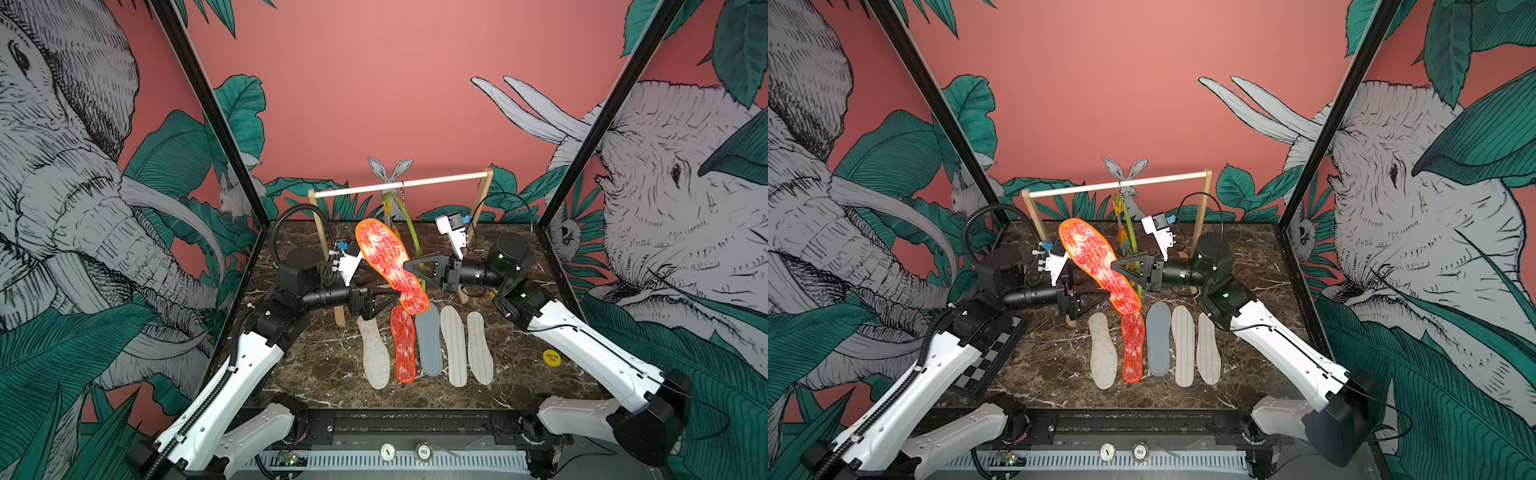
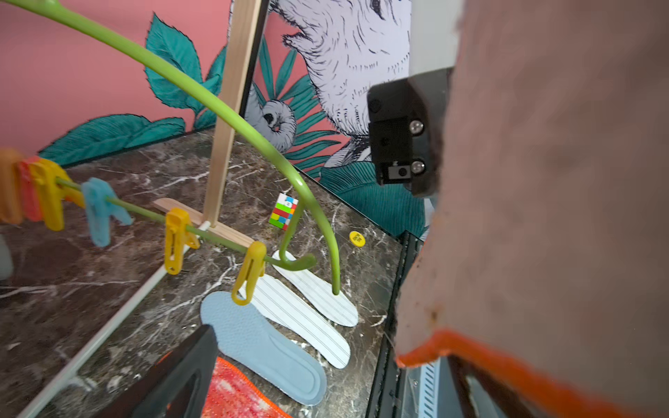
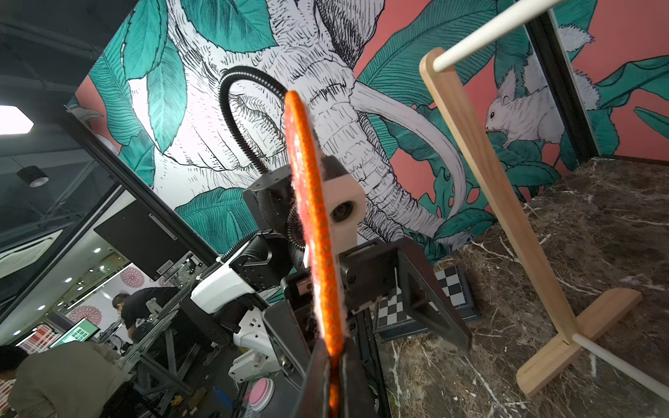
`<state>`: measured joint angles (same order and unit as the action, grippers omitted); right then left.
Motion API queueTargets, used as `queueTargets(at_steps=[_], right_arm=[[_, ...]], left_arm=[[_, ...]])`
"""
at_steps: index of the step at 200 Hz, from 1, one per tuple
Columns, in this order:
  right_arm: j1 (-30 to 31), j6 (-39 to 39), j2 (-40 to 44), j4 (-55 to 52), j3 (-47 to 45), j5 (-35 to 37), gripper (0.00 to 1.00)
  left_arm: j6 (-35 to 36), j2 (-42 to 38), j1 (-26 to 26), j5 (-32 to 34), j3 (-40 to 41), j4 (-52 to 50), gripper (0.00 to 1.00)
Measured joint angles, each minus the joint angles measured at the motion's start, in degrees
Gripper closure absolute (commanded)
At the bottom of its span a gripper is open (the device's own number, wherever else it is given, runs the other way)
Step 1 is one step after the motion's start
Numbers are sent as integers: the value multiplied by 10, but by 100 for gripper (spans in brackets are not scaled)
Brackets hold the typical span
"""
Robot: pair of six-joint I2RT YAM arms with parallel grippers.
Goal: Take the shoe insoles off the hanger
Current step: Place the insole at the center of the board.
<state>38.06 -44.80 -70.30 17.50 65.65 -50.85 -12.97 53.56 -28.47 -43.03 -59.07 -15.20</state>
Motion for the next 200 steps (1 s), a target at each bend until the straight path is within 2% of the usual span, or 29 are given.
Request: queueTargets(at_steps=[39,70,114,164,200], right_arm=[[-45,26,66,-50,-21,38,100],[-128,31,136,-90,-58,65,100],[-240,30,214,-161,-108,99,100],[-323,1,254,-223,-172,153,100],[-346,-16,233,-261,-216,168,100]], left_arm=[[39,-73,0,100,21,-4,1],[65,-118,0,172,41,-5,0],[74,-141,0,269,72,-10,1],[64,-165,0,396,121,-11,1],[52,-172,7,460,147,-12,1]])
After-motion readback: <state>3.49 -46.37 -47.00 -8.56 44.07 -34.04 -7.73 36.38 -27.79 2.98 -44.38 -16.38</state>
